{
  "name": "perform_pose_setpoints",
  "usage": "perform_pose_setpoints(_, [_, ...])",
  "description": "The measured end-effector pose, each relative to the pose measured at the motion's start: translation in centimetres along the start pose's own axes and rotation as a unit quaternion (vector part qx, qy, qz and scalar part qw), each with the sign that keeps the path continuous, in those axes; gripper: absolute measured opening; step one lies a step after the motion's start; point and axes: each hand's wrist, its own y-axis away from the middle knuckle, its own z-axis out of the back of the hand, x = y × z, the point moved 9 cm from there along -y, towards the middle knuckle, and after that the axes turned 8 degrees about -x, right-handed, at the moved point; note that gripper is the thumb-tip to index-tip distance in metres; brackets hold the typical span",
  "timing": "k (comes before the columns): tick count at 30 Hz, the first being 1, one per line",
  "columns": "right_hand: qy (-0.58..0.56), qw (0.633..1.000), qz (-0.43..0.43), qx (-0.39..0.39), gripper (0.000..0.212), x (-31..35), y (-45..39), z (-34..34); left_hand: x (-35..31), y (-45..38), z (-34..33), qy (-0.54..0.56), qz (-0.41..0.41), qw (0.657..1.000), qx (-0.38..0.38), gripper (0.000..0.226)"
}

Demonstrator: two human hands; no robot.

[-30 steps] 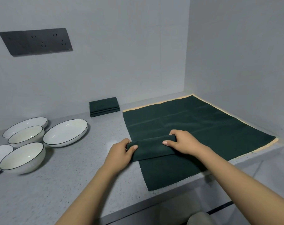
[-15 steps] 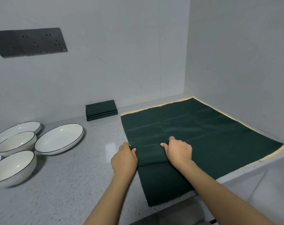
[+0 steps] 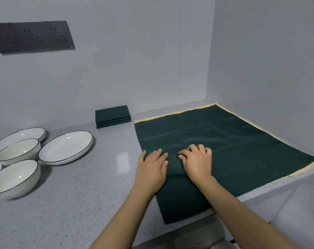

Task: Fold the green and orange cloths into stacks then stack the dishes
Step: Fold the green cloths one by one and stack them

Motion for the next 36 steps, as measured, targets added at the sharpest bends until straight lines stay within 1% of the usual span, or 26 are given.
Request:
perform_pose_setpoints(1, [-0.007, 1.000, 0.012, -0.003, 0.014, 0.2, -0.1, 0.2, -0.9, 0.3, -0.9, -0.007, -0.019, 0.999, 0.045, 0.068])
perform_pose_setpoints(2, [-0.017, 0.999, 0.030, -0.003, 0.013, 0.6, -0.1, 0.5, -1.3, 0.6, -1.6, -0.014, -0.026, 0.997, 0.075, 0.079])
perform_pose_setpoints(3, [-0.028, 0.998, 0.051, -0.004, 0.011, 0.9, 0.1, 0.7, -1.3, 0.7, -2.1, -0.020, -0.026, 0.995, 0.090, 0.084])
perform_pose_setpoints(4, [-0.049, 0.996, 0.072, 0.010, 0.013, 1.4, 0.5, 0.5, -1.0, 0.9, -2.6, -0.026, -0.025, 0.994, 0.103, 0.083])
perform_pose_setpoints(6, [-0.088, 0.987, 0.090, 0.098, 0.035, 2.3, 1.6, -0.5, -0.8, 1.0, -2.9, -0.035, -0.020, 0.992, 0.121, 0.069])
perform_pose_setpoints(8, [-0.102, 0.976, 0.079, 0.175, 0.045, 2.1, 2.6, -1.8, -0.6, 0.8, -2.9, -0.037, -0.015, 0.990, 0.132, 0.053])
perform_pose_setpoints(9, [-0.097, 0.974, 0.065, 0.196, 0.047, 1.7, 2.7, -2.1, -0.5, 0.6, -2.9, -0.035, -0.011, 0.990, 0.135, 0.050])
perform_pose_setpoints(14, [-0.088, 0.965, -0.001, 0.248, 0.051, -0.3, 3.0, -2.9, 2.6, 1.6, -2.5, -0.003, 0.058, 0.986, 0.158, 0.050])
perform_pose_setpoints(17, [-0.073, 0.963, -0.010, 0.261, 0.049, -1.1, 2.9, -2.7, 4.0, 2.1, -2.1, 0.017, 0.063, 0.983, 0.173, 0.051])
perform_pose_setpoints(20, [-0.069, 0.963, -0.015, 0.261, 0.043, -1.2, 2.0, -2.5, 5.3, 1.8, -1.3, 0.007, 0.064, 0.985, 0.162, 0.049])
perform_pose_setpoints(22, [-0.079, 0.957, -0.033, 0.276, 0.039, -1.2, 1.1, -2.4, 5.6, 1.2, -0.3, 0.007, 0.069, 0.987, 0.146, 0.046])
perform_pose_setpoints(23, [-0.080, 0.953, -0.043, 0.288, 0.038, -1.3, 0.7, -2.3, 5.7, 0.9, 0.0, 0.017, 0.079, 0.985, 0.150, 0.045])
perform_pose_setpoints(26, [-0.077, 0.935, -0.065, 0.341, 0.040, -1.5, 0.0, -2.4, 6.2, 0.4, 0.3, 0.040, 0.128, 0.971, 0.197, 0.046])
perform_pose_setpoints(28, [-0.077, 0.921, -0.072, 0.375, 0.044, -1.3, 0.1, -2.4, 6.7, 0.3, 0.5, 0.058, 0.153, 0.961, 0.221, 0.037])
perform_pose_setpoints(30, [-0.082, 0.918, -0.073, 0.382, 0.047, -0.9, -0.2, -2.4, 7.6, 0.4, 0.8, 0.115, 0.191, 0.949, 0.221, 0.020])
perform_pose_setpoints(32, [-0.116, 0.921, -0.083, 0.364, 0.042, -0.7, -0.7, -2.2, 8.9, 0.9, 0.5, 0.210, 0.254, 0.920, 0.210, 0.019])
perform_pose_setpoints(34, [-0.171, 0.923, -0.090, 0.332, 0.036, 0.2, -1.7, -2.1, 10.6, 0.9, 0.7, 0.297, 0.314, 0.888, 0.159, 0.020])
perform_pose_setpoints(36, [-0.229, 0.920, -0.098, 0.304, 0.033, 1.5, -2.9, -2.0, 12.5, 0.4, 1.4, 0.341, 0.354, 0.867, 0.083, 0.022])
